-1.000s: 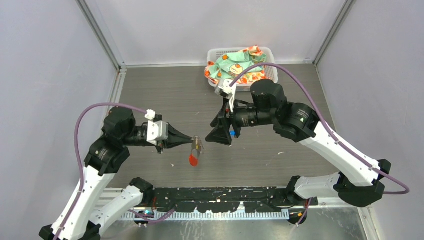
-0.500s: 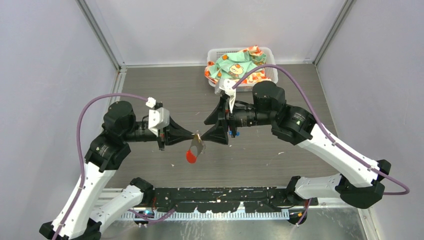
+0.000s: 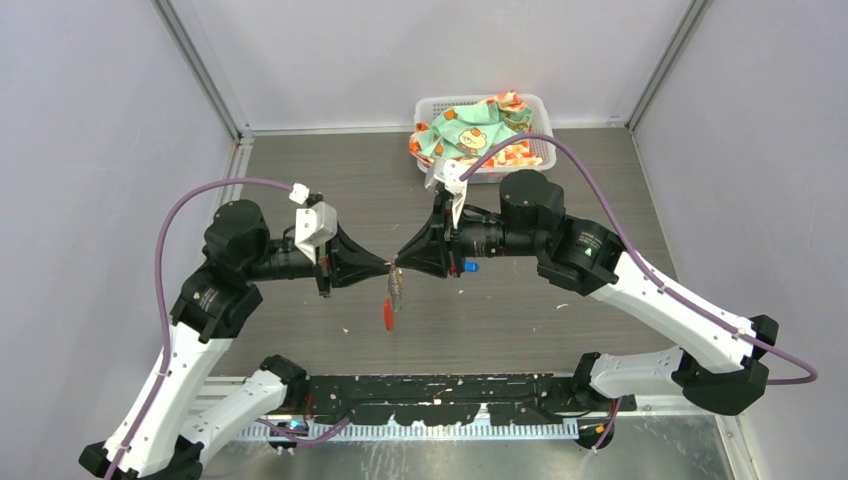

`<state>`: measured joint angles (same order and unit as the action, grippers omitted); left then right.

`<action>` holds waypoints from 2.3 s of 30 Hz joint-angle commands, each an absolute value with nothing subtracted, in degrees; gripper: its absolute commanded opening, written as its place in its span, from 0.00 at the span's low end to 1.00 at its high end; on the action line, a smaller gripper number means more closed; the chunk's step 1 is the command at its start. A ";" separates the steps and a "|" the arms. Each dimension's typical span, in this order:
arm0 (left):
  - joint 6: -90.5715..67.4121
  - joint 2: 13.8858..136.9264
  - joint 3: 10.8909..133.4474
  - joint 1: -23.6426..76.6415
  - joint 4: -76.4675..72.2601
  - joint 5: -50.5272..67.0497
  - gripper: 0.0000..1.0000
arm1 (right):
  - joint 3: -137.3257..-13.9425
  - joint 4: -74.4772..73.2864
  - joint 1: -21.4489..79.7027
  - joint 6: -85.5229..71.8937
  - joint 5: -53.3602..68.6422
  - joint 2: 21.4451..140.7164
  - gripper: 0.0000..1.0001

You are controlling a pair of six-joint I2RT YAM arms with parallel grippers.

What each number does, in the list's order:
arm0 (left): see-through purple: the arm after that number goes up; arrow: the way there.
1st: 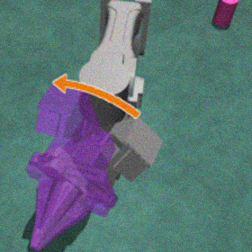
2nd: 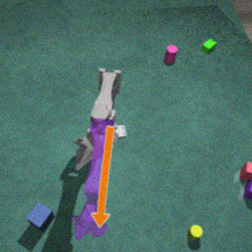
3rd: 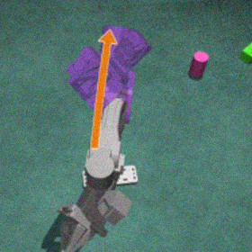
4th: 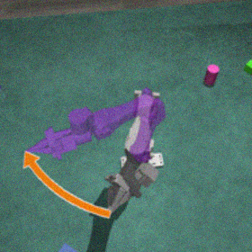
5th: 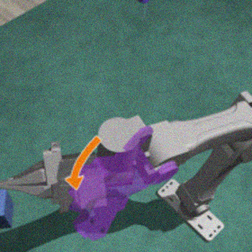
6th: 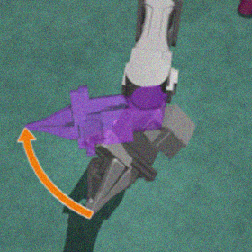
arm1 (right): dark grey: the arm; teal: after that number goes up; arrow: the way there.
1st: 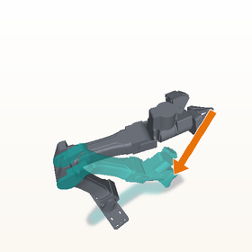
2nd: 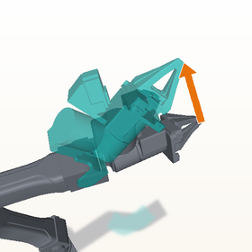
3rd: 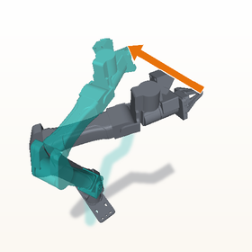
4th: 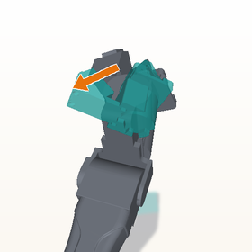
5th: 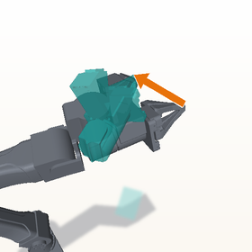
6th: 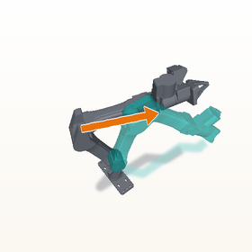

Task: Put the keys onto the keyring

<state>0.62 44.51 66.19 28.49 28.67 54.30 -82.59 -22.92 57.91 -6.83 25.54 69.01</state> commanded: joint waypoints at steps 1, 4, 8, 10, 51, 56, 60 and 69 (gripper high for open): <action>2.00 43.61 67.77 28.39 25.56 56.09 0.00 | -83.43 -19.90 57.96 -8.46 25.16 68.32 0.19; 3.03 43.46 67.86 28.39 26.05 56.16 0.00 | -84.01 -21.24 57.98 -8.84 25.77 68.88 0.11; 4.23 43.11 68.01 28.39 26.31 56.16 0.00 | -83.84 -22.66 58.00 -8.92 26.35 68.41 0.01; 4.96 42.90 68.07 28.39 26.47 56.14 0.00 | -83.41 -22.75 57.95 -9.03 26.62 67.92 0.01; -1.18 43.54 69.85 28.39 21.05 60.39 0.00 | -86.46 -22.58 57.61 -5.31 30.38 66.74 0.52; -3.10 44.07 70.14 28.39 20.32 61.53 0.00 | -84.92 -17.60 57.59 -5.46 32.76 67.00 0.51; -4.66 44.21 70.05 28.39 19.18 61.71 0.00 | -85.70 -16.96 57.64 -5.55 34.90 68.67 0.45; -7.22 44.30 70.13 28.34 17.17 61.07 0.00 | -85.34 -16.43 57.64 -6.87 37.32 70.03 0.31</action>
